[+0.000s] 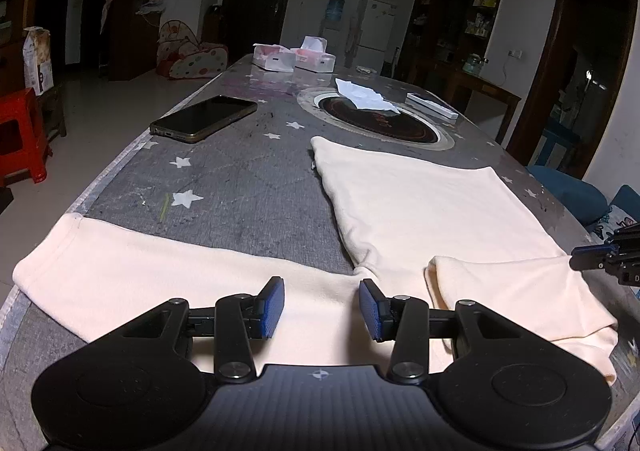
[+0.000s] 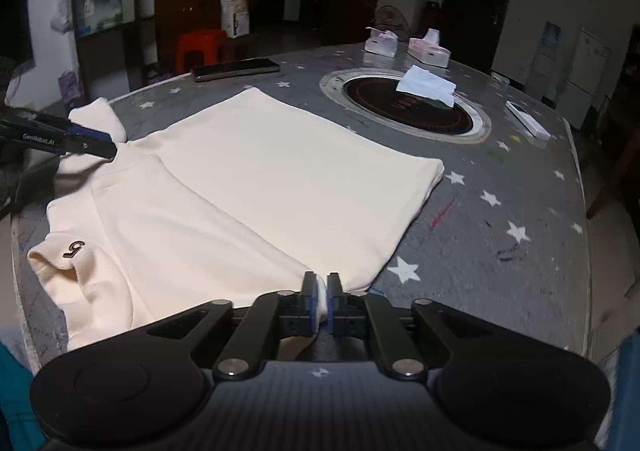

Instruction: Fold clothes

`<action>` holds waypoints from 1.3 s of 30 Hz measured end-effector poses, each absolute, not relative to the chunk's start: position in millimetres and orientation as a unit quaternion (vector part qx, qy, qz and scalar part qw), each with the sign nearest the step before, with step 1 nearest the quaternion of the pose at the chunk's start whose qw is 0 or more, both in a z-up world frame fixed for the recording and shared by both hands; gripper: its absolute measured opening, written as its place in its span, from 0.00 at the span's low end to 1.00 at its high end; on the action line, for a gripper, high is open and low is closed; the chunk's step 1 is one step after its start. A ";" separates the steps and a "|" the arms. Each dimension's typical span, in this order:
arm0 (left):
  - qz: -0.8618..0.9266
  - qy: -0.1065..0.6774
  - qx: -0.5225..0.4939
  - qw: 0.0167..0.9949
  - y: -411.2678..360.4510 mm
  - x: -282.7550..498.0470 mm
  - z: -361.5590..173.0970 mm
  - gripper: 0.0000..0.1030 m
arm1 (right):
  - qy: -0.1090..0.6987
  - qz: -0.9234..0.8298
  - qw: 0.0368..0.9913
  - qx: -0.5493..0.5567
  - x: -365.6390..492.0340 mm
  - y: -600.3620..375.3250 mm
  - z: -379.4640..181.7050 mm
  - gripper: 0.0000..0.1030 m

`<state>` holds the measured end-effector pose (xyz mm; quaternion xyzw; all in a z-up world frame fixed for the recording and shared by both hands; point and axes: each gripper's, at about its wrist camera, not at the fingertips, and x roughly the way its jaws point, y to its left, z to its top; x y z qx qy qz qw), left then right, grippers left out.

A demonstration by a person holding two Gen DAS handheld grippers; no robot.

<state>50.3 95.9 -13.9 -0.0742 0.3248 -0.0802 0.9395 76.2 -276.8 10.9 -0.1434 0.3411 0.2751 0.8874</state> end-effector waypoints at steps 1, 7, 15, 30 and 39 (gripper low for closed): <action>-0.078 0.326 -0.075 0.939 95.7 50.3 -12.8 0.44 | 0.338 0.273 0.890 -0.135 76.0 -278.2 10.9 0.09; -0.111 0.296 -0.076 0.946 79.4 38.4 9.3 0.44 | 0.326 0.293 0.890 -0.124 50.1 -271.0 21.3 0.10; -0.220 0.299 -0.058 0.927 29.3 35.0 6.3 0.43 | 0.360 0.282 0.883 -0.106 29.4 -273.1 -1.1 0.19; -0.189 0.329 -0.069 0.923 39.6 29.7 -12.8 0.42 | 0.347 0.257 0.899 -0.068 66.3 -267.2 -5.6 0.24; -0.083 0.307 -0.099 0.943 92.4 14.2 -2.1 0.42 | 0.337 0.285 0.894 -0.073 46.7 -250.4 1.2 0.47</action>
